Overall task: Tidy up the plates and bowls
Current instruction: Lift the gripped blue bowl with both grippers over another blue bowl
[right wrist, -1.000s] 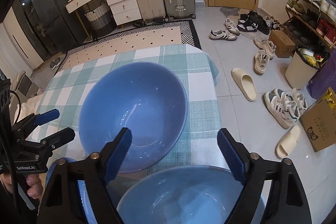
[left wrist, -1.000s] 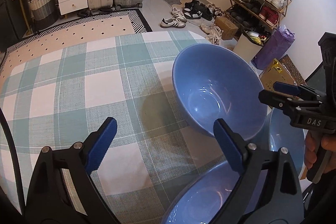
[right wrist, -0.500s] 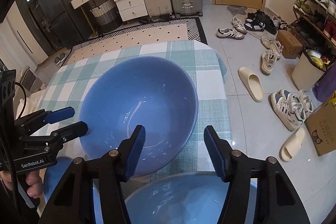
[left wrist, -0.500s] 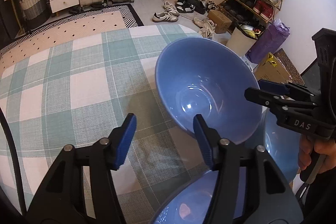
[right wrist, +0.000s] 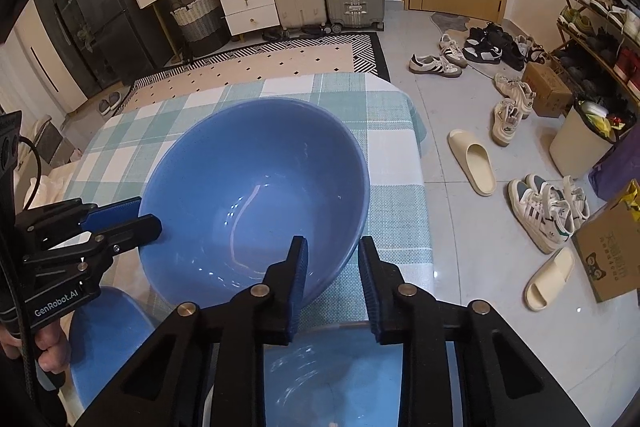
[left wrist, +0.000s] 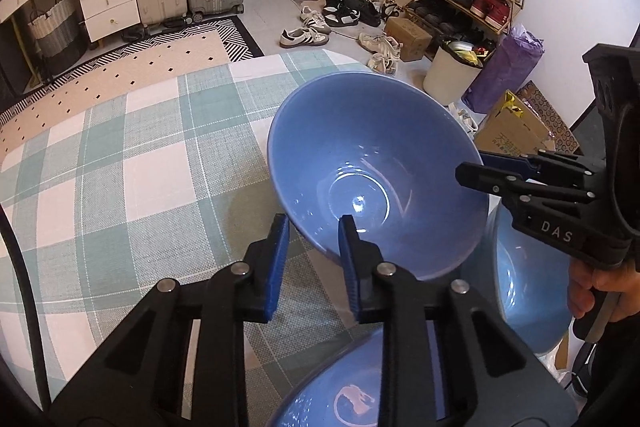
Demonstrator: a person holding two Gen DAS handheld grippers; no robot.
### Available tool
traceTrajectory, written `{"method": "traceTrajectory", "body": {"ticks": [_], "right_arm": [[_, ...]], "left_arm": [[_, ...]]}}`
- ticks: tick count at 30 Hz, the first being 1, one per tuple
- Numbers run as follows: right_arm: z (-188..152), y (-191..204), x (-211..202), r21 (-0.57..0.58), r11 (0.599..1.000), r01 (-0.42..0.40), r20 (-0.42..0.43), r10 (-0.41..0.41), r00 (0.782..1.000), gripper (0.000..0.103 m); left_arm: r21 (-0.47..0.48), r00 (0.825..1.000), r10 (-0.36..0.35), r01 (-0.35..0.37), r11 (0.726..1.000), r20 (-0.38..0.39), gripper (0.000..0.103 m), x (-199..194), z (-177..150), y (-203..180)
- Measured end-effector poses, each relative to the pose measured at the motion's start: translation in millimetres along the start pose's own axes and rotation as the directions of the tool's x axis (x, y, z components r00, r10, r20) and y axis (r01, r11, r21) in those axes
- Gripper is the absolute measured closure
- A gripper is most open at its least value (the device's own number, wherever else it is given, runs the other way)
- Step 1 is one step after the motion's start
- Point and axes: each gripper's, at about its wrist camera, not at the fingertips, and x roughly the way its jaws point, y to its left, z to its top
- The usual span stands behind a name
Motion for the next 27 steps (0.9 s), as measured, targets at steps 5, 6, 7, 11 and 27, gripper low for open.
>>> {"method": "traceTrajectory", "body": {"ticks": [5, 6, 7, 11, 27], "right_arm": [[-1.8, 1.5, -2.2, -0.011, 1.0, 0.014, 0.01, -0.014, 1.0, 0.081], [-1.8, 2.3, -2.8, -0.014, 1.0, 0.018, 0.013, -0.018, 1.0, 0.081], [-2.0, 3.1, -3.6, -0.015, 1.0, 0.02, 0.016, -0.02, 1.0, 0.081], [-2.6, 4.7, -6.1, -0.022, 0.999, 0.024, 0.021, -0.024, 0.999, 0.081], [-4.4, 13.2, -33.0, -0.033, 0.999, 0.028, 0.082, -0.025, 0.996, 0.081]], "left_arm": [[0.003, 1.0, 0.001, -0.001, 1.0, 0.0, 0.081, 0.0, -0.2, -0.6], [0.003, 1.0, 0.003, -0.003, 1.0, 0.0, 0.081, 0.0, -0.2, -0.7], [0.005, 1.0, 0.008, -0.008, 1.0, 0.002, 0.081, 0.0, -0.1, -1.1], [0.005, 1.0, 0.01, -0.01, 1.0, 0.009, 0.081, -1.2, -0.6, 0.7], [0.011, 0.998, 0.004, -0.004, 1.0, 0.063, 0.081, -34.2, -3.2, -3.3]]}}
